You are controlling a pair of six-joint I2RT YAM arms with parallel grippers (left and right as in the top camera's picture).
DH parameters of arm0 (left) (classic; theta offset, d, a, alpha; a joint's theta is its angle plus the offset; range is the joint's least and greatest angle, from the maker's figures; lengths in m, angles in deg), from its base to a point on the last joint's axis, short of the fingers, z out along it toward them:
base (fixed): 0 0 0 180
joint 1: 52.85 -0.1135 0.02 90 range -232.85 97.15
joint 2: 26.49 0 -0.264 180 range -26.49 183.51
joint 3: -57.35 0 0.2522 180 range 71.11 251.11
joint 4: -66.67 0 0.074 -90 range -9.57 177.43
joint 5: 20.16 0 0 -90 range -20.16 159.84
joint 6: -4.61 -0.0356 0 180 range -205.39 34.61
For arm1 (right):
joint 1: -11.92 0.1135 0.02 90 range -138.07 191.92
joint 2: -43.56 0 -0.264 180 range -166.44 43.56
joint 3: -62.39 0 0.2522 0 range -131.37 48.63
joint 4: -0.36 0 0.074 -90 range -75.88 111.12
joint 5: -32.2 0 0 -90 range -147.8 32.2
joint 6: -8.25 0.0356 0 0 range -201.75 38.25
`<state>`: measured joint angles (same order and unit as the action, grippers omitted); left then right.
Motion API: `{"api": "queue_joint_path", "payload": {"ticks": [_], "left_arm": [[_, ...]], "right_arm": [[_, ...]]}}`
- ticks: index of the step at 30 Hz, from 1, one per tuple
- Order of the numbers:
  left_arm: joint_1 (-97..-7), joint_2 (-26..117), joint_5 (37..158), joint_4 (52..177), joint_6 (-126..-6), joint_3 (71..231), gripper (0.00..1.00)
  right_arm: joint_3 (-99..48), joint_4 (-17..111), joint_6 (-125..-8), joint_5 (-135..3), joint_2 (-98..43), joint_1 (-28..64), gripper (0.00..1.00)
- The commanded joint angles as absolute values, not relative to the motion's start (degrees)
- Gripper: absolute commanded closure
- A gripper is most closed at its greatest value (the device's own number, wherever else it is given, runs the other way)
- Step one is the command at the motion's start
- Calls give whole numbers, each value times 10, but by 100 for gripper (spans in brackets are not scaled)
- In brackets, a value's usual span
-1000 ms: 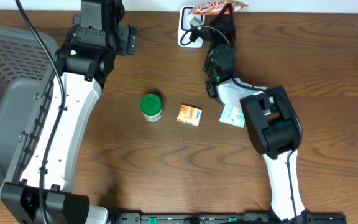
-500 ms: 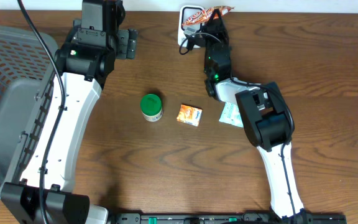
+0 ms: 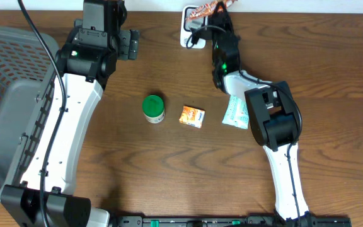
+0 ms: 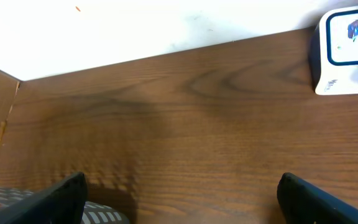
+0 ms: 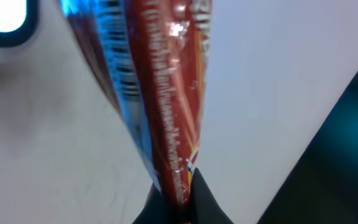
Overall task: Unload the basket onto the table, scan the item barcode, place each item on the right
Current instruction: 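Hold the bar's barcode against the scanner window with the right gripper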
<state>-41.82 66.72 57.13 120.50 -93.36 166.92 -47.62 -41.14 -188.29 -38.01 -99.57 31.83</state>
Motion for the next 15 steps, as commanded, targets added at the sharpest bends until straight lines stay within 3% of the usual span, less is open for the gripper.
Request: {"api": "queue_joint_path", "payload": {"ticks": [1,15], "left_arm": [[-420,660,572,1205,-937,1669,2],[-420,660,572,1205,-937,1669,2]], "right_arm": [[-506,-387,-1841,-400,-1001,314,99],[-631,-393,-1827,-398,-1136,318,99]]}}
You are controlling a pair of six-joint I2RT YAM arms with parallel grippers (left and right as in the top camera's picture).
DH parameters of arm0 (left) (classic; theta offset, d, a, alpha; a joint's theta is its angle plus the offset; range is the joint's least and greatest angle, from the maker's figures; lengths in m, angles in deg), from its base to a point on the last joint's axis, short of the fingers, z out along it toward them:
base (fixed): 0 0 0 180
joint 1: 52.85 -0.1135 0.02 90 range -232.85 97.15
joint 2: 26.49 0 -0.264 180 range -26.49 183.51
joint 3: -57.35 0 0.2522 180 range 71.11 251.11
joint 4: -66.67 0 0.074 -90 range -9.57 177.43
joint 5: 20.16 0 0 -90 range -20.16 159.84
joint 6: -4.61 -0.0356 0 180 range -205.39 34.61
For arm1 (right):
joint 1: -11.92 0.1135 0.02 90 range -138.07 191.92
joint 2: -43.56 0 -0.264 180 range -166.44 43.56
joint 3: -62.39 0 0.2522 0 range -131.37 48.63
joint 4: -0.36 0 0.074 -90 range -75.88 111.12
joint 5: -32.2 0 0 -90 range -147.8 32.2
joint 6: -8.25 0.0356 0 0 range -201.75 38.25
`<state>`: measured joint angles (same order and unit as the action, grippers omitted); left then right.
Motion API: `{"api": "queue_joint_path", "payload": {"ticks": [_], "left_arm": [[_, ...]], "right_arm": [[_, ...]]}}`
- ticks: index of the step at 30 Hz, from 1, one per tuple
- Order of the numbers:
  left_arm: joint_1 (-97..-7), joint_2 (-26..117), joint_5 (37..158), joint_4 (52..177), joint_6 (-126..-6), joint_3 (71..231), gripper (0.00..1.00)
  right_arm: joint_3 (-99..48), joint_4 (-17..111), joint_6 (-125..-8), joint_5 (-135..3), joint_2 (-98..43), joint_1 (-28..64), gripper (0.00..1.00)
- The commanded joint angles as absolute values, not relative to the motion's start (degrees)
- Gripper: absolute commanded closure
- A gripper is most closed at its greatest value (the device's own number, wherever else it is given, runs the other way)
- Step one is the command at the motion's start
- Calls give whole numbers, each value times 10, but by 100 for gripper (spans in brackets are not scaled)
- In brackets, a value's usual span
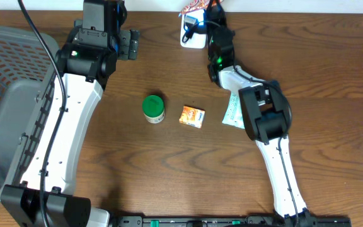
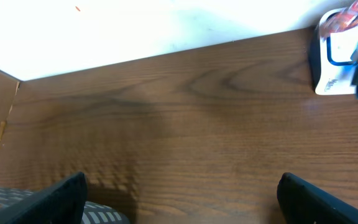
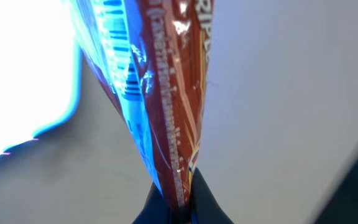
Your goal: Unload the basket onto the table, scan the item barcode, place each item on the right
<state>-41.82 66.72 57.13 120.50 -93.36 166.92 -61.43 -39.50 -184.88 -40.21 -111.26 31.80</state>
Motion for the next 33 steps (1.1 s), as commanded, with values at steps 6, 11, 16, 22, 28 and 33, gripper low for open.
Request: {"api": "queue_joint_path", "payload": {"ticks": [6,11,16,22,28,33], "left_arm": [[-420,660,572,1205,-937,1669,2],[-420,660,572,1205,-937,1669,2],[-420,660,572,1205,-937,1669,2],[-420,660,572,1205,-937,1669,2],[-420,660,572,1205,-937,1669,2],[-420,660,572,1205,-937,1669,2]], "right_arm": [[-631,-367,-1832,-375,-1136,318,99],[-631,-312,-1837,-351,-1131,328,99],[-630,-208,-1836,-322,-1098,329,99],[-615,-90,-1836,-299,-1035,330,99],[-596,-23,-1836,-294,-992,332,99],[-560,8,-1836,-284,-948,338,99]]}}
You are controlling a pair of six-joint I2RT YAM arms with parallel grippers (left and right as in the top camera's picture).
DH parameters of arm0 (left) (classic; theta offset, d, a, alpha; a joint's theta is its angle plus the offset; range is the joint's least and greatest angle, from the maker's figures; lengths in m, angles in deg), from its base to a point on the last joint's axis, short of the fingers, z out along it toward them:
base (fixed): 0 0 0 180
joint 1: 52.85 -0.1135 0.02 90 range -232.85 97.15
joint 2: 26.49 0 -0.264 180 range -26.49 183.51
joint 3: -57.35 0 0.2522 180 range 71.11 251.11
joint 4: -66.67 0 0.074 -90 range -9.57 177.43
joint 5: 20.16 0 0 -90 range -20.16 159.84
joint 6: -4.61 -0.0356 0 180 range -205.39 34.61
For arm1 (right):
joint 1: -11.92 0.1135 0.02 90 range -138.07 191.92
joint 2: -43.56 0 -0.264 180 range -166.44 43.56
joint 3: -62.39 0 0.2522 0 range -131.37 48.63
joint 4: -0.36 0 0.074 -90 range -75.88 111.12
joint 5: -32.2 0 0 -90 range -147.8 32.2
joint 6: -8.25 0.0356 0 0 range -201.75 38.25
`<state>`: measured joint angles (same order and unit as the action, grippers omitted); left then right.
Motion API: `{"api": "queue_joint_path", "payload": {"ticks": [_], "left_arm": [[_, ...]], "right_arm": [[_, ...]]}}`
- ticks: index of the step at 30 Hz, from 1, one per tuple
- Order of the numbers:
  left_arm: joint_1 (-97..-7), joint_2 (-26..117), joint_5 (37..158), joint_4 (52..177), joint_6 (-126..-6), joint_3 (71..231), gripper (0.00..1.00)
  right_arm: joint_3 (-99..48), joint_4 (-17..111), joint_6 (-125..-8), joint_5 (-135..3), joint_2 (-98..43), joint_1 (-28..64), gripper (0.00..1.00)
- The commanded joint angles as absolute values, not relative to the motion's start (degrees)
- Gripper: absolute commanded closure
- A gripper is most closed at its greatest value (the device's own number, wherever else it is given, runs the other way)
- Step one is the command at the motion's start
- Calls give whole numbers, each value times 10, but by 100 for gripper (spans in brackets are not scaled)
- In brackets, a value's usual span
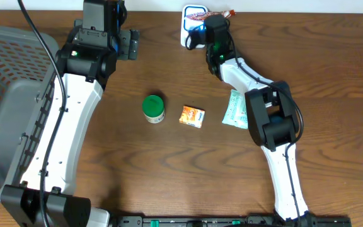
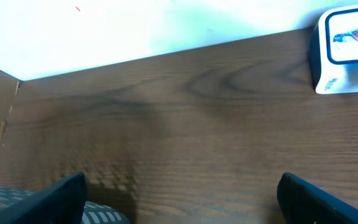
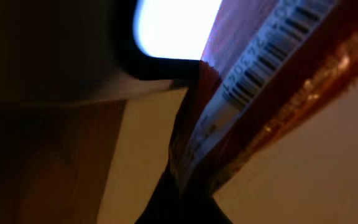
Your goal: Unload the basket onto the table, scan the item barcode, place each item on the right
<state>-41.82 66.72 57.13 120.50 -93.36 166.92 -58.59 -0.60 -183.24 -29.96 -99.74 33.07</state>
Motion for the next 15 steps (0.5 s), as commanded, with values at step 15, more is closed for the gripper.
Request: {"api": "queue_joint_path", "payload": {"ticks": [15], "left_arm": [[-420,660,572,1205,-937,1669,2]], "right_arm": [[-427,174,-1533,-142,-684,269,99]]}}
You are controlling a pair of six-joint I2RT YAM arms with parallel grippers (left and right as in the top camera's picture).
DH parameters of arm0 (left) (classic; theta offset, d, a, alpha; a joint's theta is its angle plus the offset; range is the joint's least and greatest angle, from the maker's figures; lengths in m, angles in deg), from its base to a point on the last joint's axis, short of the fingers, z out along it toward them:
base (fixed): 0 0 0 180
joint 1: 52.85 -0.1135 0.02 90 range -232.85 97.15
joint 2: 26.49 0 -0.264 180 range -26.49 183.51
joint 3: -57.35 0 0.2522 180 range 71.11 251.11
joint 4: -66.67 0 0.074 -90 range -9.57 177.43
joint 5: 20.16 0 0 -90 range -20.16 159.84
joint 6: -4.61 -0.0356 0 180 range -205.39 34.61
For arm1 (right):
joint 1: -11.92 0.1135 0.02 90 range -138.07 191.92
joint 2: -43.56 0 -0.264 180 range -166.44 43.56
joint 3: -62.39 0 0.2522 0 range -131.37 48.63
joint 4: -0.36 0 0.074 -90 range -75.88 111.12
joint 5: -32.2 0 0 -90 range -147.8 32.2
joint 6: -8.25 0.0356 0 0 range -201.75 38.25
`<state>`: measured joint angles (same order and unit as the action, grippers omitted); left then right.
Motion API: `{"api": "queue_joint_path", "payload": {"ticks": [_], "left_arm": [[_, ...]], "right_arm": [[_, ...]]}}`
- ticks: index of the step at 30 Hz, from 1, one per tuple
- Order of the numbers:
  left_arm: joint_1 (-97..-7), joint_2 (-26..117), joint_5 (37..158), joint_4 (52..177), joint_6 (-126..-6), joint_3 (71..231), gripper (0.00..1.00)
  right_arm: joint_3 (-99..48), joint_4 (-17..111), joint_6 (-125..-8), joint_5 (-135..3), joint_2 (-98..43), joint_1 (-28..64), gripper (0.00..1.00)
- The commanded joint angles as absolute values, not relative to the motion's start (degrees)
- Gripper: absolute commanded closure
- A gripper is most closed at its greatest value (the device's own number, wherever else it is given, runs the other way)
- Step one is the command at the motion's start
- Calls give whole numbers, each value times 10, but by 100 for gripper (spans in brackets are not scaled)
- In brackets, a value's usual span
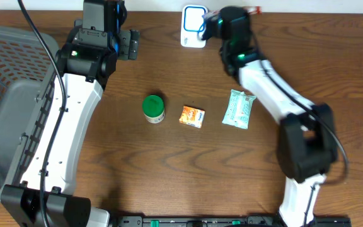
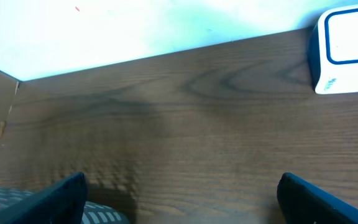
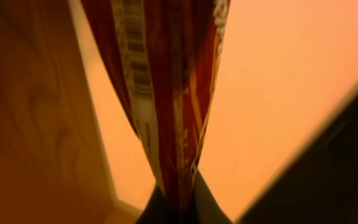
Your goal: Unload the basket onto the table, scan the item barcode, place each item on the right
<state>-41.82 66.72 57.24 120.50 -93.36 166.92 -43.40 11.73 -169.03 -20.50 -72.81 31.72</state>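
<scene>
A white scanner with a blue-framed window point(image 1: 194, 25) stands at the table's back edge, also in the left wrist view as the scanner point(image 2: 347, 53). My right gripper point(image 3: 178, 208) is shut on the bottom of a red snack packet point(image 3: 160, 93), whose barcode strip faces the camera. From overhead the right gripper point(image 1: 239, 14) sits just right of the scanner, and the packet's tip point(image 1: 252, 9) pokes out to the right. My left gripper point(image 2: 179, 205) is open over bare wood, left of the scanner, with nothing between its fingers point(image 2: 55, 199).
A green-lidded jar point(image 1: 154, 108), a small orange box point(image 1: 193, 116) and a pale green packet point(image 1: 238, 109) lie in a row mid-table. A grey mesh basket point(image 1: 5, 107) fills the left side. The wall runs along the table's back edge.
My right gripper has moved to the right with the red packet, from in front of the scanner to beside it. The scanner's window now shows bare. The left arm has not moved.
My right gripper held the red packet at the back by the scanner. Then it was further left over the scanner. Then the packet's barcode was close to the lit window. Now the packet is right of the scanner, still gripped.
</scene>
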Motion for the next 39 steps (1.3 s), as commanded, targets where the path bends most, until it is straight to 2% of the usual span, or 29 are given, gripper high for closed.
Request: {"api": "queue_joint_path", "payload": {"ticks": [1,7,14,20,30,37,39], "left_arm": [[-420,660,572,1205,-937,1669,2],[-420,660,572,1205,-937,1669,2],[-420,660,572,1205,-937,1669,2],[-420,660,572,1205,-937,1669,2],[-420,660,572,1205,-937,1669,2],[-420,660,572,1205,-937,1669,2],[-420,660,572,1205,-937,1669,2]], "right_arm": [[-427,213,-1494,-128,-672,252,99],[-427,419,-1322,-68,-659,159,99],[-394,508,-1149,-68,-660,35,99],[-336,490,-1105,-72,-660,-85,99],[-235,335,-1115,-137,-661,-278,99],[-213,298,-1051,-201,-661,-360,98],[-213,295,-1015,-206,-661,-380,95]]}}
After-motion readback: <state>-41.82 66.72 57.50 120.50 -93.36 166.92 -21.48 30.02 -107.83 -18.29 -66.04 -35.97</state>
